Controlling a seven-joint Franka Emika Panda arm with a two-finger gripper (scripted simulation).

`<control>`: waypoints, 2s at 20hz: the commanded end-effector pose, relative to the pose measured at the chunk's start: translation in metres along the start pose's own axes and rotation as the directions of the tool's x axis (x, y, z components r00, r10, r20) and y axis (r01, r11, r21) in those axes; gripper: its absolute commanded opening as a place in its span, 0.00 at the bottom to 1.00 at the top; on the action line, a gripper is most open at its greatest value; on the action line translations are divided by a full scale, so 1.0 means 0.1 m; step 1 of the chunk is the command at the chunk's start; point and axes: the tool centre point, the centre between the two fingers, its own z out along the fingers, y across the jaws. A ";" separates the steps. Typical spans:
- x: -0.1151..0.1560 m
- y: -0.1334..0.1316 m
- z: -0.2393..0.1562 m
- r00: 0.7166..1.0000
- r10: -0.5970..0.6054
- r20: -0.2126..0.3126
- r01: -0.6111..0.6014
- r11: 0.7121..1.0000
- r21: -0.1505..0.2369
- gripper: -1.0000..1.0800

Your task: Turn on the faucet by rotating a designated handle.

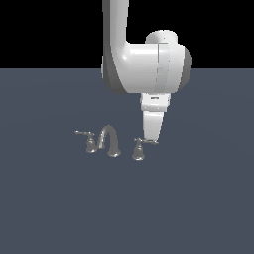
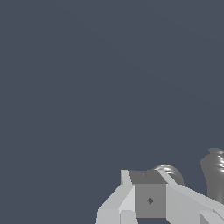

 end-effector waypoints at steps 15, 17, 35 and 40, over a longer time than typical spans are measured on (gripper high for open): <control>0.10 0.32 0.00 1.000 -0.007 0.003 0.007 1.000 0.007 0.00; 0.09 0.40 0.00 1.000 -0.006 0.003 0.006 1.000 0.006 0.00; -0.13 0.87 0.00 1.000 0.008 0.000 -0.008 1.000 0.002 0.00; -0.32 0.97 0.00 1.000 0.002 0.001 -0.002 1.000 0.001 0.00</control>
